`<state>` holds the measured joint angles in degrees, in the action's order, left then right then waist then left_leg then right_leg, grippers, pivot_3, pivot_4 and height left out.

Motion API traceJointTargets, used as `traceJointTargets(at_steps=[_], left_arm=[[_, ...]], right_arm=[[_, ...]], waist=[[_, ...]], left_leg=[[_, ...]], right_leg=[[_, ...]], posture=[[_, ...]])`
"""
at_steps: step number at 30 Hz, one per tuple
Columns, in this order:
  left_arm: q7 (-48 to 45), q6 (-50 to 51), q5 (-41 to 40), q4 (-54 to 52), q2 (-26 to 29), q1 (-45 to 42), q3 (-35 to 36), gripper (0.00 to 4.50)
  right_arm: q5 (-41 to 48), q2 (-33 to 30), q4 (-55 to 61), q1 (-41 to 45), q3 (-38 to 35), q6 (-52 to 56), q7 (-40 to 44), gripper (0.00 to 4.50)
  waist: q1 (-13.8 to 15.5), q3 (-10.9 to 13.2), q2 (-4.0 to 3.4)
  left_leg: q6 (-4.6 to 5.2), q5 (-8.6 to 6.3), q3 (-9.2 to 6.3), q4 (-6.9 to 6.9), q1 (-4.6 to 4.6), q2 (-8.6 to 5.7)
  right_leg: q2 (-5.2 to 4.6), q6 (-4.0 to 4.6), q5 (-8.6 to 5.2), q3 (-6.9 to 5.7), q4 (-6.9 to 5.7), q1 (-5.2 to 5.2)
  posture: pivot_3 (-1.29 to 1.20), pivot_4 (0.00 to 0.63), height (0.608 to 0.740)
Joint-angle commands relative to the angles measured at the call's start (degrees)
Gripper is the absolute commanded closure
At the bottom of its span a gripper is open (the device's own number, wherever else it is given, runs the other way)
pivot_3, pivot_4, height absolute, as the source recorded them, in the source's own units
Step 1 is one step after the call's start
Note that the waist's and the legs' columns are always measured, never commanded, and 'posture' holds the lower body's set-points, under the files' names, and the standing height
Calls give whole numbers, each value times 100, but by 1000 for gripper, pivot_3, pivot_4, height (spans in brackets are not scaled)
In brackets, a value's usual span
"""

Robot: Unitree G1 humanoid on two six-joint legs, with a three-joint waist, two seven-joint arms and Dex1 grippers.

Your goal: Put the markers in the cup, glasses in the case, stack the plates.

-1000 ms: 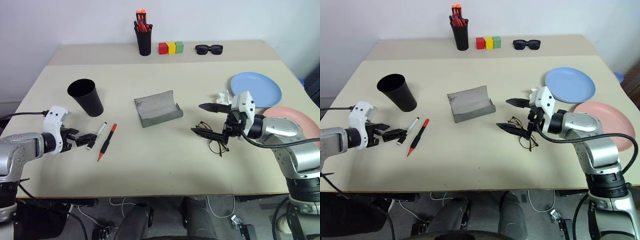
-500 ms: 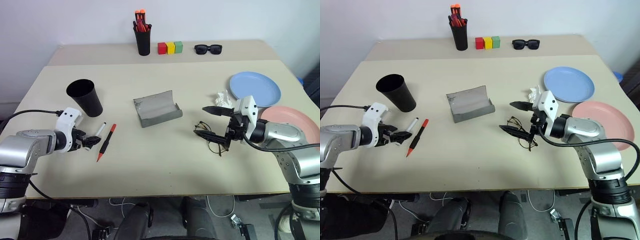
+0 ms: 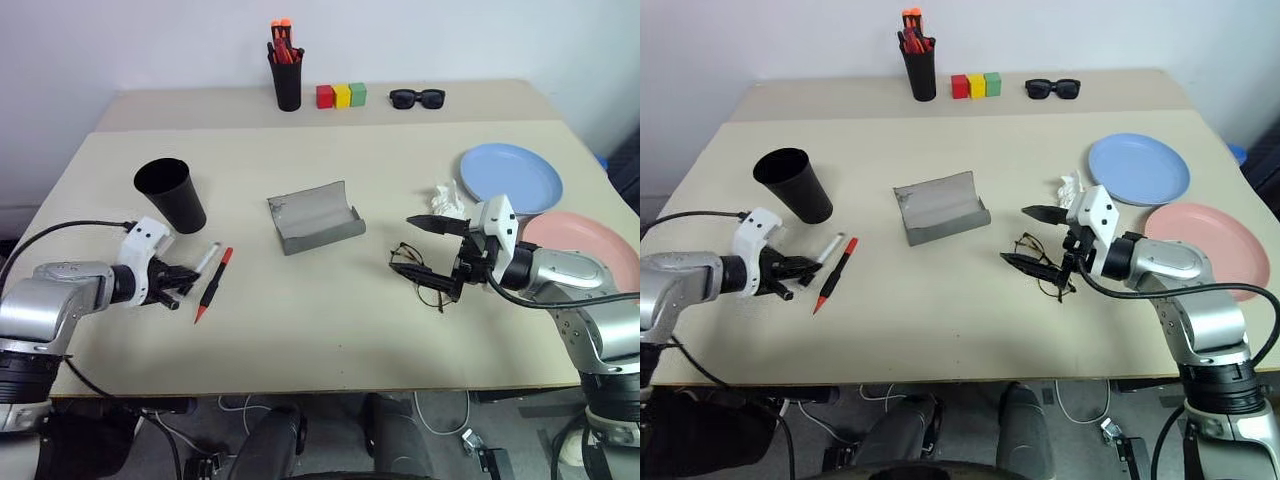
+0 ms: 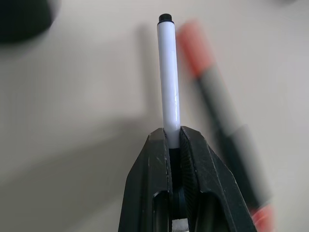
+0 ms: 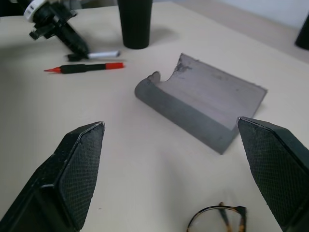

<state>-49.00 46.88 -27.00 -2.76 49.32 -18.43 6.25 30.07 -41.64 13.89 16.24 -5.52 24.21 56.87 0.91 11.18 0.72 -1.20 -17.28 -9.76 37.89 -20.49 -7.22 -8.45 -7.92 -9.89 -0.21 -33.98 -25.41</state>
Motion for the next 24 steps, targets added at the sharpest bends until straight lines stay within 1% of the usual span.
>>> traceJointTargets(at_steps=[1, 4, 5, 8, 10, 15, 17, 19, 24], left_arm=[[57, -999, -194, -110, -297, -492, 743, 4457], [107, -1778, -237, 11, -719, -806, 985, 4457], [153, -2060, -268, 95, -900, -939, 1078, 4457], [421, -2726, -105, 376, -1204, -1323, 1214, 4457], [875, -2885, -187, 707, -1390, -1676, 1477, 4457], [1903, -3866, 261, 1726, -1431, -2164, 1934, 4457], [2107, -3883, 224, 2014, -1469, -2213, 2040, 4457], [2080, -4139, 396, 2272, -1460, -2215, 1911, 4457], [2156, -4310, 576, 2463, -1564, -2144, 1712, 4457]], right_arm=[[256, -4, -45, 182, -259, 16, 77, 0], [461, 158, -134, 420, -317, 150, -52, 0], [421, 171, -153, 458, -275, 124, -60, 0], [375, 200, -170, 521, -212, 133, -50, 0], [385, 206, -188, 559, -215, 168, -45, 0], [371, 173, -199, 589, -223, 215, -24, 0], [367, 173, -202, 625, -223, 236, -34, 0], [321, 172, -195, 647, -186, 221, -21, 0], [316, 186, -146, 735, -166, 281, -60, 0]], waist=[[-4, 1, 1], [-29, 0, 0], [-35, -2, -3], [-27, -2, -3], [-19, -1, 0], [-32, 1, 2], [-29, 0, 2], [-18, 0, 2], [-8, -1, 6]], left_leg=[[0, 0, 0, 1, 0, 0], [-1, 0, 0, 1, 1, 0], [0, 0, 0, 1, 4, 2], [-2, -3, 3, 0, 5, 2], [-2, -3, 6, 0, 3, 2], [-2, -3, 8, 5, 2, 1], [-2, -3, 7, 4, 4, 1], [-2, -3, 8, 5, 2, 0], [-1, -3, 11, 13, -1, -4]], right_leg=[[0, 1, 1, 0, 0, 0], [0, 4, 3, 0, -1, 0], [0, 4, 4, 1, 0, 0], [0, 5, 4, 1, 2, 0], [1, 5, 5, 1, 5, 0], [2, 0, 8, 2, 7, 0], [2, 0, 8, 3, 7, 0], [2, 0, 8, 3, 7, 1], [2, -7, 12, 2, 9, 5]], posture=[[0, 150, 740], [0, 150, 740], [0, 150, 740], [0, 150, 740], [0, 150, 740], [0, 150, 740], [0, 150, 740], [0, 150, 740], [0, 150, 740]])
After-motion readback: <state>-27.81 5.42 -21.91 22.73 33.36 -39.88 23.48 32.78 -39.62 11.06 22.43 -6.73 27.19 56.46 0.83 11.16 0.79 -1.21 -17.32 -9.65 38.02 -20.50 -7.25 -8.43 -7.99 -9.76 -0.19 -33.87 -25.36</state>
